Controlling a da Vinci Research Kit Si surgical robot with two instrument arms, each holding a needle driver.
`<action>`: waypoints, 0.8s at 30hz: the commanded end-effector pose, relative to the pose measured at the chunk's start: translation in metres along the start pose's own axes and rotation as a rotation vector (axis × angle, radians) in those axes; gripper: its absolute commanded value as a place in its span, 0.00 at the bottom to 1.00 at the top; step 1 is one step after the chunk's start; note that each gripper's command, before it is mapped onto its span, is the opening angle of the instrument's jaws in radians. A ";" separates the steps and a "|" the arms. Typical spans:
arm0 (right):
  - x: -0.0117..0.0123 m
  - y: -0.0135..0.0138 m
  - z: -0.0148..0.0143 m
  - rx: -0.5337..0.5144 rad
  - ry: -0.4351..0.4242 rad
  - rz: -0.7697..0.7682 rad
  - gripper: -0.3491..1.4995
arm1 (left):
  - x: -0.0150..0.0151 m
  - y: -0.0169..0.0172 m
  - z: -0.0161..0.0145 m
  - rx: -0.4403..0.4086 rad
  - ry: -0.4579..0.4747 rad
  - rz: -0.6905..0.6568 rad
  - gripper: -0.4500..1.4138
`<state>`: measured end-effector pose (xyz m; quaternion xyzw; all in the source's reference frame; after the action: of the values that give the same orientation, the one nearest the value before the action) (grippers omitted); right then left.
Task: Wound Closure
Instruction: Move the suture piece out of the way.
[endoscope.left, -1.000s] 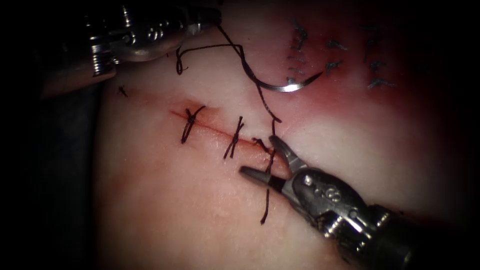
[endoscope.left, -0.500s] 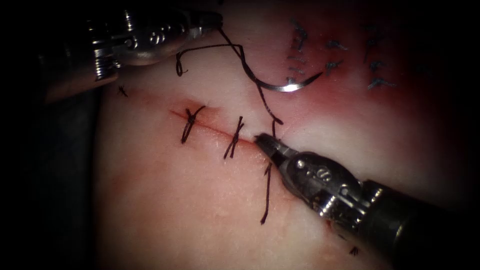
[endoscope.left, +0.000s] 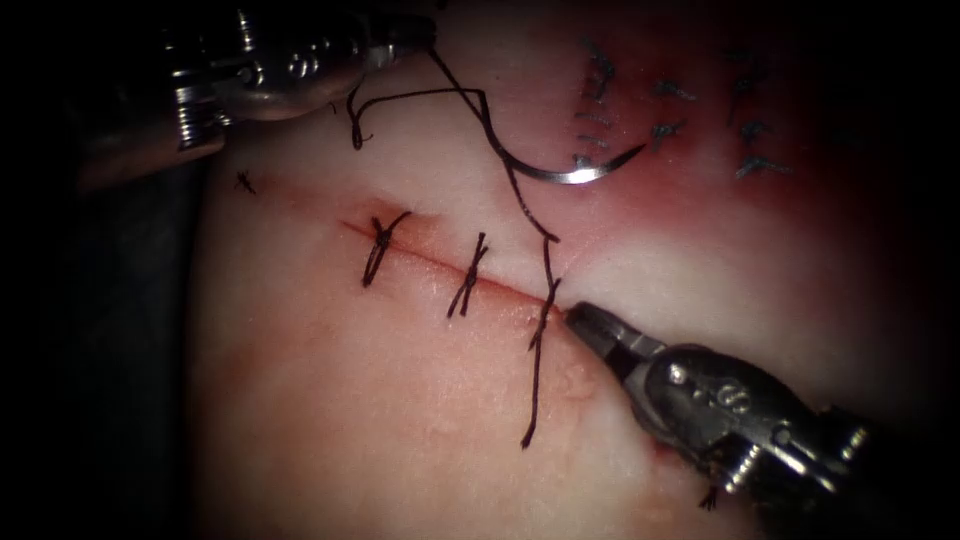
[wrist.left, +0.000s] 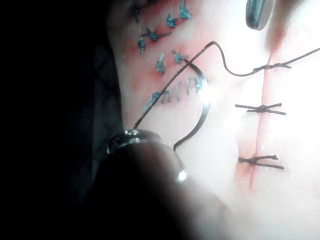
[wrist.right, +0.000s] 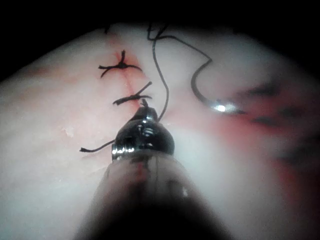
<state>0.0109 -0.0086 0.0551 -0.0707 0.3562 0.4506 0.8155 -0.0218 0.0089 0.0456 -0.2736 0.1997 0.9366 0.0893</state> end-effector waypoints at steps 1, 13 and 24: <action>0.0000 0.0021 -0.0007 -0.015 0.004 0.007 0.00 | 0.0004 -0.0005 0.0007 0.003 0.003 0.000 0.05; -0.0043 0.0116 0.0008 0.026 0.132 0.264 0.00 | 0.0009 0.0002 0.0009 0.012 -0.004 0.003 0.05; -0.0053 0.0105 0.0066 0.062 0.051 0.302 0.22 | 0.0003 0.0005 0.0005 0.010 0.003 -0.001 0.05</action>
<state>0.0038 -0.0036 0.0650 0.0023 0.3954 0.5584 0.7292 -0.0219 0.0078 0.0458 -0.2739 0.2028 0.9358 0.0900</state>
